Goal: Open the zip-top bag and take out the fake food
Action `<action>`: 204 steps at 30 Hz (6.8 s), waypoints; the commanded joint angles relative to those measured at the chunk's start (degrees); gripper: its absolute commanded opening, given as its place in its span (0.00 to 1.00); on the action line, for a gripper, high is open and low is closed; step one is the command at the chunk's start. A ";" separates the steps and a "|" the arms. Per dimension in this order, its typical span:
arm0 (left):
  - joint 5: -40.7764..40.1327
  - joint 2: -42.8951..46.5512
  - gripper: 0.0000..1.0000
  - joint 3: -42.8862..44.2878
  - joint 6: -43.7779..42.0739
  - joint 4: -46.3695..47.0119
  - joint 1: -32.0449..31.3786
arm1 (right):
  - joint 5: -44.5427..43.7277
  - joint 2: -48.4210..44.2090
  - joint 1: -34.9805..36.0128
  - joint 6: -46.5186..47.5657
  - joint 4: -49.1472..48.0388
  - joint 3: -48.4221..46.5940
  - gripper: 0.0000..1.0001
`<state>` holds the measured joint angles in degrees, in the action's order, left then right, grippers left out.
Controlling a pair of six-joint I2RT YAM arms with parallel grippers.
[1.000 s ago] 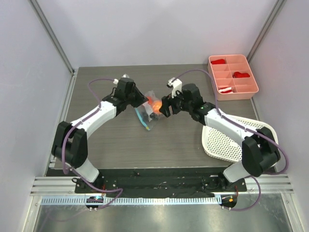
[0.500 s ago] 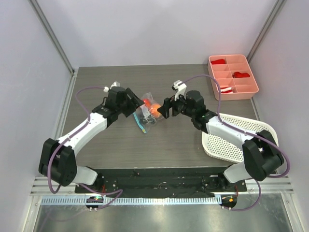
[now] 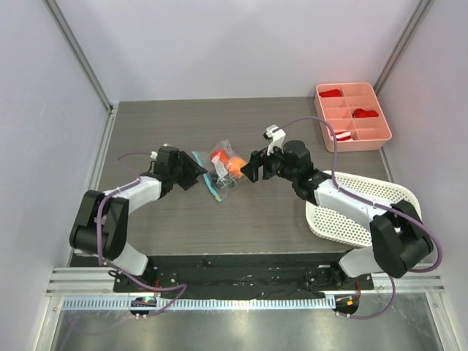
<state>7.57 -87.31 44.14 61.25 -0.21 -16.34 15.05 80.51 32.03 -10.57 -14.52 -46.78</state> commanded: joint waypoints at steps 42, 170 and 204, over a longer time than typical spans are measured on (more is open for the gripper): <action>-2.38 14.80 0.00 -7.13 32.16 14.25 -3.61 | -1.34 2.36 13.94 20.34 -49.00 21.82 0.62; -5.20 3.37 0.39 25.29 34.37 -33.72 -21.19 | 2.18 -0.62 9.63 37.20 -15.71 5.48 0.01; -16.01 9.78 0.00 18.35 30.34 -36.09 -15.66 | -4.15 -2.99 10.16 36.76 -25.11 12.24 0.01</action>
<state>0.12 -80.58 63.88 95.35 -32.58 -36.07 13.76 80.29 43.27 27.14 -32.86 -34.85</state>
